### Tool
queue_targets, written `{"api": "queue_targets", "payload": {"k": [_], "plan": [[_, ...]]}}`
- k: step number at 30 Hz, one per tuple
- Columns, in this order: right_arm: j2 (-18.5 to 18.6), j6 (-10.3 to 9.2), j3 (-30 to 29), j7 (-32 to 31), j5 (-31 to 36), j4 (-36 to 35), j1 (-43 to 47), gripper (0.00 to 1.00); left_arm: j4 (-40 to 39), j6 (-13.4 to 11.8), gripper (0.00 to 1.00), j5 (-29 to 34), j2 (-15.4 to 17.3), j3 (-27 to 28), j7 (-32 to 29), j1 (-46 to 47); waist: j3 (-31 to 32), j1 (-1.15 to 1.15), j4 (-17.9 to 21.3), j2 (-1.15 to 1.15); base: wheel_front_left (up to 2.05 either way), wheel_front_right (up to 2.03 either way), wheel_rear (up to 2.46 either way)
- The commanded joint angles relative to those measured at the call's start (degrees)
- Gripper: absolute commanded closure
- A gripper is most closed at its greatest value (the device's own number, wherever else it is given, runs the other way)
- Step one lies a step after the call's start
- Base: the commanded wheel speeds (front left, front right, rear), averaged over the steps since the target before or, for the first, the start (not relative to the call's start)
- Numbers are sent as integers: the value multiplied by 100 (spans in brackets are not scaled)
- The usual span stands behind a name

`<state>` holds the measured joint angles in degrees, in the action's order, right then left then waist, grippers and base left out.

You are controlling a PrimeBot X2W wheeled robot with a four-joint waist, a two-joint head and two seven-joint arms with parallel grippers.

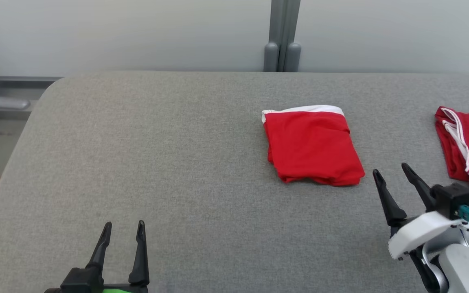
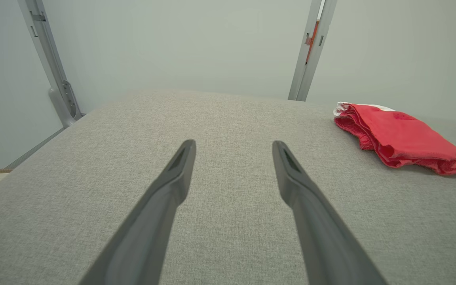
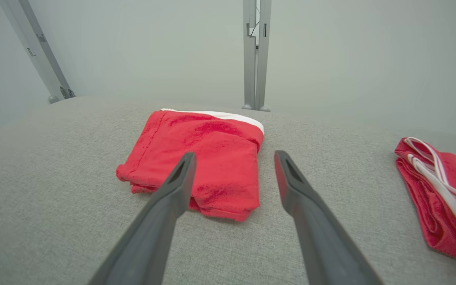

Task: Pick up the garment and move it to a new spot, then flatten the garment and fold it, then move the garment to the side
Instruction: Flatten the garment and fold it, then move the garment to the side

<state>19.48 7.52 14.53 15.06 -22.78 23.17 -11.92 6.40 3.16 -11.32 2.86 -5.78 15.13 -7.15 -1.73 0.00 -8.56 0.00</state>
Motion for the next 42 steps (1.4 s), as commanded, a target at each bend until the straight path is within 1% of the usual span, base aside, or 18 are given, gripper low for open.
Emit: {"api": "queue_targets", "payload": {"k": [1,4,7,12,16,25,27,29,30,32,33,35,37,39,42], "plan": [[-86,-7,-239,12,135,-181,336,0,15,53,0,29,9,44,-1,-92,328,0,326,0,0,0,0],[-272,-7,-751,13,304,-548,835,0,44,110,0,11,9,91,-1,-157,388,0,418,0,0,0,0],[-483,-7,-1090,13,472,-796,1251,0,83,176,0,14,9,96,-1,-197,406,0,493,0,0,0,0],[-776,-6,-1442,13,675,-997,1581,0,123,214,0,-27,9,92,-1,-203,409,0,583,0,0,0,0],[-906,-6,-1489,14,758,-1003,1653,0,156,227,0,-38,9,73,-1,-182,397,0,638,0,0,0,0],[-945,-7,-1443,14,821,-913,1514,0,132,252,0,-14,9,34,-1,-110,323,0,628,0,0,0,0],[-986,-6,-1448,14,683,-863,1422,0,100,262,0,-18,9,18,-1,-72,258,0,592,0,0,0,0],[-939,-6,-1303,-12,558,-716,1212,0,75,267,0,-29,9,-11,-1,-21,159,0,549,0,0,0,0],[-957,-6,-1254,-173,397,-654,1051,0,51,271,0,-31,9,-23,-1,3,76,0,536,0,0,0,0],[-853,-5,-1064,-627,116,-638,552,0,28,285,0,-18,9,-67,-1,122,-149,0,491,0,0,0,0],[-858,-10,-1147,-949,-139,-590,253,0,18,292,0,-8,9,-92,-1,204,-270,0,460,0,0,0,0],[-795,-5,-1128,-1682,-361,-519,-292,0,15,328,0,1,9,-157,-1,366,-537,0,354,0,0,0,0],[-836,-9,-1346,-2417,-605,-291,-864,0,47,339,0,-35,10,-249,-1,543,-755,0,206,0,0,0,0],[-826,-5,-1401,-3113,-642,-32,-1402,0,76,363,0,-101,9,-361,-1,708,-932,0,25,0,0,0,0],[-801,-5,-1573,-3851,-558,460,-2041,0,125,379,0,-190,10,-559,-1,904,-1157,0,-283,0,0,0,0]]}}
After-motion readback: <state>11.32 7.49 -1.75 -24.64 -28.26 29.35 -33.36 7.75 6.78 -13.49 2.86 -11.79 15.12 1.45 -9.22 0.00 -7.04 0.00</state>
